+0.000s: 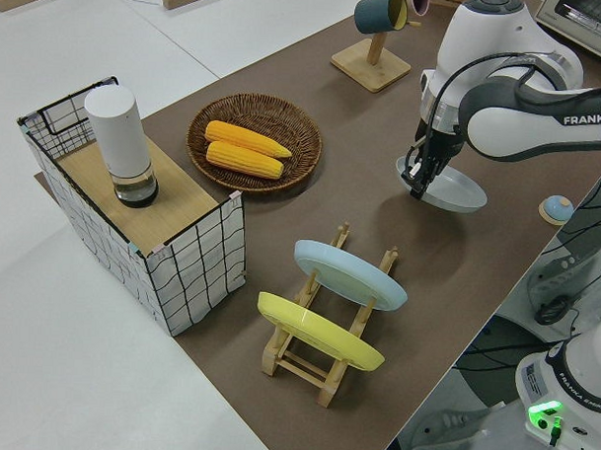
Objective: Pick gray plate from table and place it on lower plate rack with left arm
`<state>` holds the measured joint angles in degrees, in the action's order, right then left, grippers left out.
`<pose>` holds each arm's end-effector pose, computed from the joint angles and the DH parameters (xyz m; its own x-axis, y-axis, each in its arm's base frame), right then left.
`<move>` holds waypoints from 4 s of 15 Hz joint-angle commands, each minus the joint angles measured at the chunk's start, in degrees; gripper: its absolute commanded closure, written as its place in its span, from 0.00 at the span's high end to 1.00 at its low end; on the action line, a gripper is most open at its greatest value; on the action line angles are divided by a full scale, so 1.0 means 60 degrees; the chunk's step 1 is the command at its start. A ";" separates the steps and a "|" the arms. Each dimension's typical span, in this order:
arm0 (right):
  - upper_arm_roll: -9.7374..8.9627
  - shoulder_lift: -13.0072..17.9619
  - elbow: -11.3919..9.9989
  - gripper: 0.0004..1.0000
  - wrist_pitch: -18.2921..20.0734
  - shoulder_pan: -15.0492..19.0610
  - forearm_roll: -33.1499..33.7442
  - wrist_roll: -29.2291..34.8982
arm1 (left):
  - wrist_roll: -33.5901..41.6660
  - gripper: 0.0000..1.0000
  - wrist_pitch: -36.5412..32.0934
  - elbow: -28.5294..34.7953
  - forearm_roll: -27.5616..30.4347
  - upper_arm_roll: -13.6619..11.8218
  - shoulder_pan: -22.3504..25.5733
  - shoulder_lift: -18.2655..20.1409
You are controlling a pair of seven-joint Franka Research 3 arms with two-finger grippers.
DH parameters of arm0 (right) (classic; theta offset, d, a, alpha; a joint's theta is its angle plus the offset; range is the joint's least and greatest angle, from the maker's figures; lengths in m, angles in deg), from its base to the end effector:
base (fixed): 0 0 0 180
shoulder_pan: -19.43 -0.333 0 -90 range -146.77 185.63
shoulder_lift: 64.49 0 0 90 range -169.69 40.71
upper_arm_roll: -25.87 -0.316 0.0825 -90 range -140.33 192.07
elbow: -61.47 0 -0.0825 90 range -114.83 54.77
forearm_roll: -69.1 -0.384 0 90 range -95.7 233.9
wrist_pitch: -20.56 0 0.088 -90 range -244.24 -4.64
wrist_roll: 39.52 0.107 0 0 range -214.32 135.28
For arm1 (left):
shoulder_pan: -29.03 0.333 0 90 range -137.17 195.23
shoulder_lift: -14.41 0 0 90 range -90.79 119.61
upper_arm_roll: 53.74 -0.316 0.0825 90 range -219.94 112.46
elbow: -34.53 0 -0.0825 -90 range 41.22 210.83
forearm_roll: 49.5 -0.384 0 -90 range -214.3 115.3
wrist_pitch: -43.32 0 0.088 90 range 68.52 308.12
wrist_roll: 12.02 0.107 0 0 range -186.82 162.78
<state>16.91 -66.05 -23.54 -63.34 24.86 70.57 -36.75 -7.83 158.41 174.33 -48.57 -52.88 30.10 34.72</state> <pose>0.5515 0.0297 0.6412 0.9989 0.0106 -0.0451 0.0117 -0.9997 0.0236 0.4221 0.0005 0.4273 0.9952 -0.0612 -0.0759 -0.0603 -0.9981 0.0145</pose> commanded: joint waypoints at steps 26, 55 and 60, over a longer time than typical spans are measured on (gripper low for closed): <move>0.0057 -0.0004 0.0062 0.98 0.0009 -0.0069 -0.0026 0.0037 | -0.4009 0.00 -0.4974 -0.2660 -0.6672 0.2216 -0.0002 0.0336; 0.0057 -0.0004 0.0062 0.98 0.0009 -0.0069 -0.0026 0.0037 | -0.6747 0.00 -0.4754 -0.1357 -0.8080 0.2039 0.0437 -0.1494; 0.0057 -0.0004 0.0062 0.98 0.0009 -0.0069 -0.0026 0.0037 | -0.7084 0.00 -0.4593 -0.1357 -0.8051 0.2039 0.0437 -0.1729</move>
<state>16.91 -66.05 -23.54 -63.34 24.86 70.57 -36.75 -48.37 129.61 165.83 -95.69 -40.64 32.70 24.83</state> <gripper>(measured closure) 0.013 0.982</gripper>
